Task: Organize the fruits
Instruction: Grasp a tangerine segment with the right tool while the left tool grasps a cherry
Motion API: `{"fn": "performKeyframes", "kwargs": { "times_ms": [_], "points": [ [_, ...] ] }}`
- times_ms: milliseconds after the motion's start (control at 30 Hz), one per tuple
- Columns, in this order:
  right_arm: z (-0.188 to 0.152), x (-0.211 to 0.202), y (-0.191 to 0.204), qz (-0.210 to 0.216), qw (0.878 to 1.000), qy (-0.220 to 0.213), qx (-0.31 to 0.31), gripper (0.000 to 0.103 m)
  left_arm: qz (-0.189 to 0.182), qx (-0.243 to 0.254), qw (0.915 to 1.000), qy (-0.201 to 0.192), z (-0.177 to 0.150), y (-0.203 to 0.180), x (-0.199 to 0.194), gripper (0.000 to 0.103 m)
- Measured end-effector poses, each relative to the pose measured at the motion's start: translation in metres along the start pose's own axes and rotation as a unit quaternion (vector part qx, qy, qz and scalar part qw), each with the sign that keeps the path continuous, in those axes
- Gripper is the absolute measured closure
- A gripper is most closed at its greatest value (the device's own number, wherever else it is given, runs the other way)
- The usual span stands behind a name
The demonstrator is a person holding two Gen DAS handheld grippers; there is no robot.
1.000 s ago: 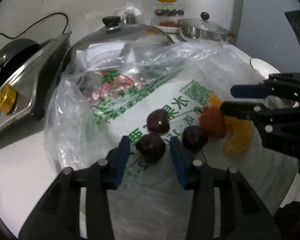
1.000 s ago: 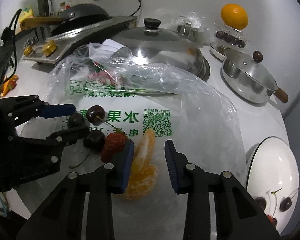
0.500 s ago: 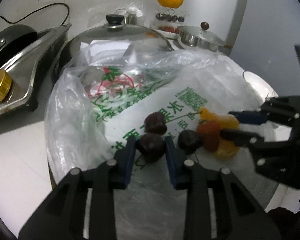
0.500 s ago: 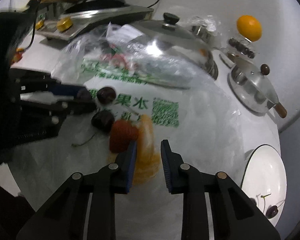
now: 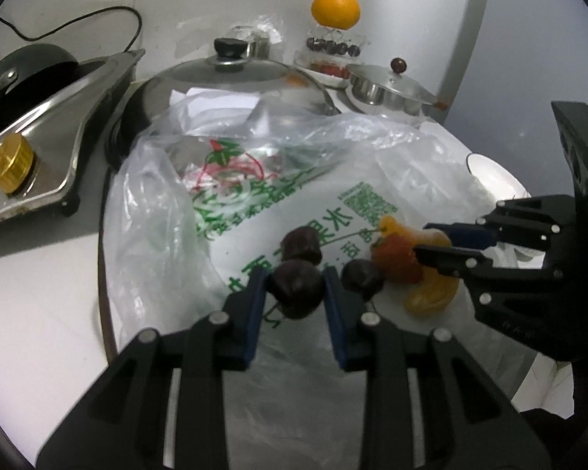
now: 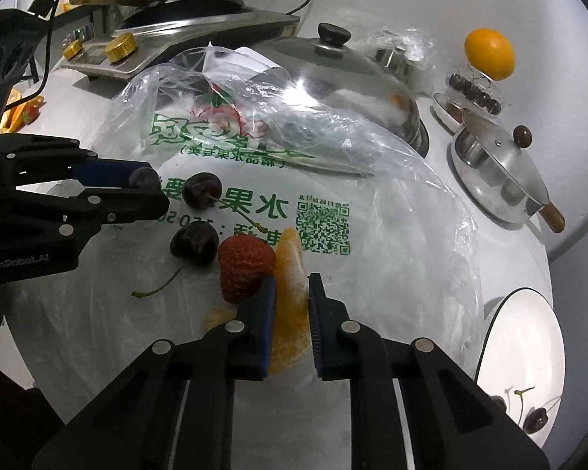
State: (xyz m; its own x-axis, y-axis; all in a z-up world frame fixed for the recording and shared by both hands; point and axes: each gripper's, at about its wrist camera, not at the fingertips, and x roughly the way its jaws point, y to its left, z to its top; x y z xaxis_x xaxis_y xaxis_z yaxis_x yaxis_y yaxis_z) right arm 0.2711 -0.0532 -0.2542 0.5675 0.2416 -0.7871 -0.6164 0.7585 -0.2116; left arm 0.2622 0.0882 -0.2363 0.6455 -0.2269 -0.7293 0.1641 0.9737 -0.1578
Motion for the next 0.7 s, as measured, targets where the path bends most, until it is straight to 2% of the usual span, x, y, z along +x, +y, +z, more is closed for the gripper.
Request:
{"fn": "performKeyframes", "kwargs": {
  "times_ms": [700],
  "points": [
    [-0.008,-0.045,-0.014,-0.005,0.999,-0.050,0.013,0.087,0.015,0.009,0.9994,-0.030,0.008,-0.026,-0.030,0.073]
  ]
}}
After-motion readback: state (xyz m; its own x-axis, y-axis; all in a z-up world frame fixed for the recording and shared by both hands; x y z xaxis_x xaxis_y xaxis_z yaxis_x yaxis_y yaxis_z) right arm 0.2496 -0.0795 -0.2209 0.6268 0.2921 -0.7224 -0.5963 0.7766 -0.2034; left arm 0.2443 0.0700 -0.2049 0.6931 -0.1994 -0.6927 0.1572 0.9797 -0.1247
